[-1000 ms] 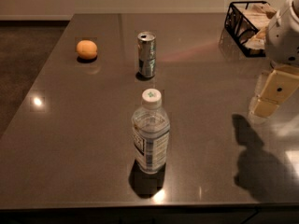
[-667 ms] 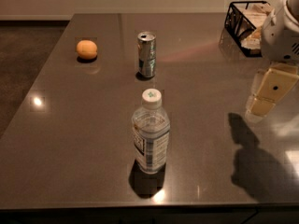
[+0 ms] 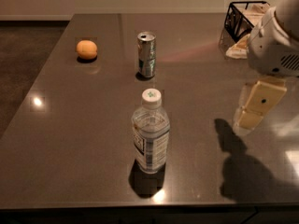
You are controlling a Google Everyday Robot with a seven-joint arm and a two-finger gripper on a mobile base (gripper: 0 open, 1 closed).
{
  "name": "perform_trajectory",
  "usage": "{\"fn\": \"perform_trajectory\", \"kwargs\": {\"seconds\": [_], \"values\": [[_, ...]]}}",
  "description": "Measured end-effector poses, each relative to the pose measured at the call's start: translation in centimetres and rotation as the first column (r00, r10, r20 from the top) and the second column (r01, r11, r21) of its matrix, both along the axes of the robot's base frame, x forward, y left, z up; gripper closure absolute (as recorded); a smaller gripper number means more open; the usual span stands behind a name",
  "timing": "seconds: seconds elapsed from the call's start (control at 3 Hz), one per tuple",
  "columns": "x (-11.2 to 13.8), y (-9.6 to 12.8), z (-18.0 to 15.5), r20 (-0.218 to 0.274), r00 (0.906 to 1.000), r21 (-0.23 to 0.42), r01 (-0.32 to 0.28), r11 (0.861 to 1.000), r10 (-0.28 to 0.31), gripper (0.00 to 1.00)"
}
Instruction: Knock blue plastic bottle over
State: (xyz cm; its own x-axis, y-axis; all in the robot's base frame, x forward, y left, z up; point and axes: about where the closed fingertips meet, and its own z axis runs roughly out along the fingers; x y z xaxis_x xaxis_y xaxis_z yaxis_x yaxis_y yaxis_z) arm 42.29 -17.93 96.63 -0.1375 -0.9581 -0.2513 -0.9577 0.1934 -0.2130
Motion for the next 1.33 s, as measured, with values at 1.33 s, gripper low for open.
{"fn": "perform_trajectory", "kwargs": {"seconds": [1.33], "values": [[-5.3,13.1,-3.6,-0.02,0.982,0.324,-0.171,0.93,0.188,0.0]]}}
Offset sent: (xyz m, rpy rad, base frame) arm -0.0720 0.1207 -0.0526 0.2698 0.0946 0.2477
